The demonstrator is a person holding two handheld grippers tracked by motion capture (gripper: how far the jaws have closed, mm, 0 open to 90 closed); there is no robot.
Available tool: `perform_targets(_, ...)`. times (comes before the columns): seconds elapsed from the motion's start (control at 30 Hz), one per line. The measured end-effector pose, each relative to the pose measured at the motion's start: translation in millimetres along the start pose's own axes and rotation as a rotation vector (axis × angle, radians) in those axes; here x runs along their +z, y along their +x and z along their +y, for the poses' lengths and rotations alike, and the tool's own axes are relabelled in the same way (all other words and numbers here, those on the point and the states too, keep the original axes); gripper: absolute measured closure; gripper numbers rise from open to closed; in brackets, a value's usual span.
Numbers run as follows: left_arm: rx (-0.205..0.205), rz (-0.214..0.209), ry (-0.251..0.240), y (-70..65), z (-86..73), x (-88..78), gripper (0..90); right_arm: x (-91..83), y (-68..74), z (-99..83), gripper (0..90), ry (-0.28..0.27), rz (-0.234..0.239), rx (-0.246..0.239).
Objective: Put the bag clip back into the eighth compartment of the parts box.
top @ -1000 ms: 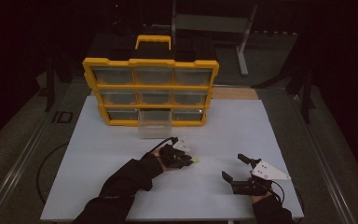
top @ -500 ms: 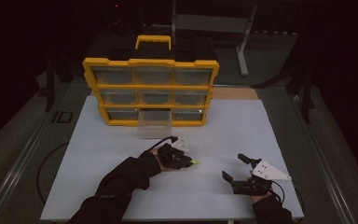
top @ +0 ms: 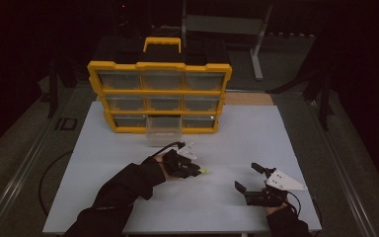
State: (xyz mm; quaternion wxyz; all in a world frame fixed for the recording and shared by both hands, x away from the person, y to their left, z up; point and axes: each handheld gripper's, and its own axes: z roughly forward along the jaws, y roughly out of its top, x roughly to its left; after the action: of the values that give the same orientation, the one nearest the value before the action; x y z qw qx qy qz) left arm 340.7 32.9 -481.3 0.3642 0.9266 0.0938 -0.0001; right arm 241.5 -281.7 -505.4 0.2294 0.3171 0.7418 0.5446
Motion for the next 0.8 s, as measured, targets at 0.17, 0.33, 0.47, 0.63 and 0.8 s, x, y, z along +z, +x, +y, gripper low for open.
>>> perform_targets(0.17,0.014,0.002,-0.006,-1.0,3.7,-12.0,78.8,0.0,0.1,0.1,9.3,0.000,-0.001,-0.001)
perform_targets(0.33,0.014,0.005,-0.024,-0.3,7.0,-22.0,78.8,0.8,0.4,0.0,9.3,0.000,0.001,-0.001)
perform_targets(0.47,0.019,0.004,-0.028,1.9,8.8,-29.1,78.8,0.5,0.3,0.1,9.3,-0.001,0.000,-0.001)
perform_targets(0.63,0.016,0.014,-0.042,3.6,12.1,-36.1,78.8,0.3,0.2,0.2,9.3,0.000,-0.001,-0.001)
perform_targets(0.8,0.022,0.019,-0.041,5.0,14.4,-40.7,78.8,0.2,0.3,0.4,9.3,0.001,-0.004,-0.005)
